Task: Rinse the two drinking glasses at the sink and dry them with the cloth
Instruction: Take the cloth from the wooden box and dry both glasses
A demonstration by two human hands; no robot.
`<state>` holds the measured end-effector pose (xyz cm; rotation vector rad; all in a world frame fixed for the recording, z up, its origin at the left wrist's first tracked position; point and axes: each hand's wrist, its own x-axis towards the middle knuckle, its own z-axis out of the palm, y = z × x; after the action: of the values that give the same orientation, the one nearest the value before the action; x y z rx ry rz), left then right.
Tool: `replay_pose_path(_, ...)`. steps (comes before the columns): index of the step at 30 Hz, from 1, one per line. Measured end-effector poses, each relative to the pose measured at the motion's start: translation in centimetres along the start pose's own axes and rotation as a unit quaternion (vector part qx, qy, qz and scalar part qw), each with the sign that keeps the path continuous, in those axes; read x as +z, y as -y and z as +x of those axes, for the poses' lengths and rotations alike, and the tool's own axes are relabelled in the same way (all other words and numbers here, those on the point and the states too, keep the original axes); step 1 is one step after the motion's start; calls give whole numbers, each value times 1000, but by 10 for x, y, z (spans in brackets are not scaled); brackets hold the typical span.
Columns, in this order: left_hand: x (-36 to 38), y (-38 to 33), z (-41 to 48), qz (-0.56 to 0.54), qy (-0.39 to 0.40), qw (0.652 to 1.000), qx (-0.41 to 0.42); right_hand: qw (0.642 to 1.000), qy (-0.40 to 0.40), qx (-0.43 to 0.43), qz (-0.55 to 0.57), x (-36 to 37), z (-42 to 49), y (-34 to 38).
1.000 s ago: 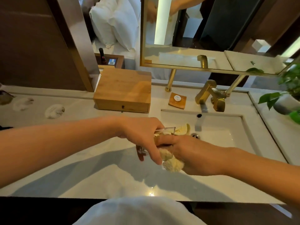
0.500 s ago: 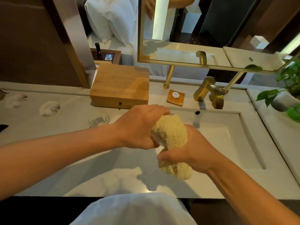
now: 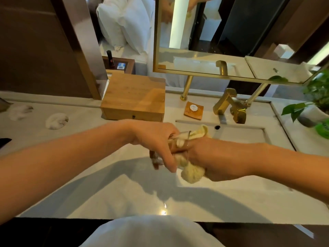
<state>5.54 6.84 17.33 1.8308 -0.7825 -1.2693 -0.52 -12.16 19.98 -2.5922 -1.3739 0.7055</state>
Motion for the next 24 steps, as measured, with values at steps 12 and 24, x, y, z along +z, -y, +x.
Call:
replay_pose_path(12, 34, 32, 4, 402, -566, 664, 278, 191, -356, -22, 914, 15, 18, 30)
replay_pose_path(24, 23, 11, -6, 254, -380, 846, 274, 973, -222, -4, 66, 4, 2, -4)
